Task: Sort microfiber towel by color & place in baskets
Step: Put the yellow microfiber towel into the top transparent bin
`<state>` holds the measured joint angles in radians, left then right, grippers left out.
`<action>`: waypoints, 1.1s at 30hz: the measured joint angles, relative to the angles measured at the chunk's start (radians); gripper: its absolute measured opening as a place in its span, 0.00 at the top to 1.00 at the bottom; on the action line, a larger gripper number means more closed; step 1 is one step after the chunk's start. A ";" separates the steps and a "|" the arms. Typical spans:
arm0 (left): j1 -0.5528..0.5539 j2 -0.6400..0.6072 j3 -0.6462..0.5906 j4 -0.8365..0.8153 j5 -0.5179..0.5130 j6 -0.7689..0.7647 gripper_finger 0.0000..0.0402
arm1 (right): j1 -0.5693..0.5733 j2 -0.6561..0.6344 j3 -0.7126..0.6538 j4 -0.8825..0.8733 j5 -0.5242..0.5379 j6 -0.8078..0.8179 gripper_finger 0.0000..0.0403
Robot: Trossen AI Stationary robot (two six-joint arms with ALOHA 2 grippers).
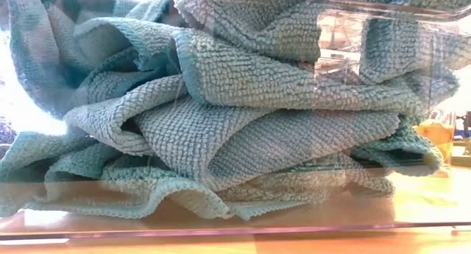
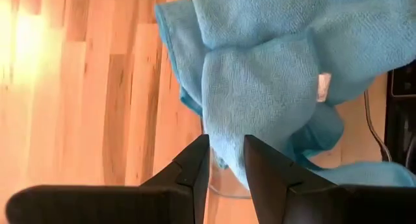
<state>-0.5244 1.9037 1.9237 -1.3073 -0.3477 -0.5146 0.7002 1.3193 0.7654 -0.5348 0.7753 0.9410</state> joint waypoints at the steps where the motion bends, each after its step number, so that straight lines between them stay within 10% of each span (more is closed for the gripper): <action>1: 0.002 -0.010 -0.020 0.022 0.002 0.001 0.79 | 0.000 0.000 0.000 0.000 0.000 0.000 0.71; 12: 0.022 -0.094 -0.241 0.064 -0.046 0.009 0.79 | 0.000 0.000 0.000 0.001 -0.014 0.073 0.71; 24: 0.089 -0.658 -0.867 0.513 -0.107 0.140 0.79 | -0.022 0.003 0.000 0.001 -0.078 0.136 0.71; 33: 0.150 -1.030 -1.330 0.972 -0.130 0.285 0.79 | -0.042 -0.004 0.155 -0.366 -0.521 0.609 0.71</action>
<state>-0.3747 0.8739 0.5938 -0.3350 -0.4778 -0.2291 0.6584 1.3155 0.9207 -0.9008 0.2545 1.5497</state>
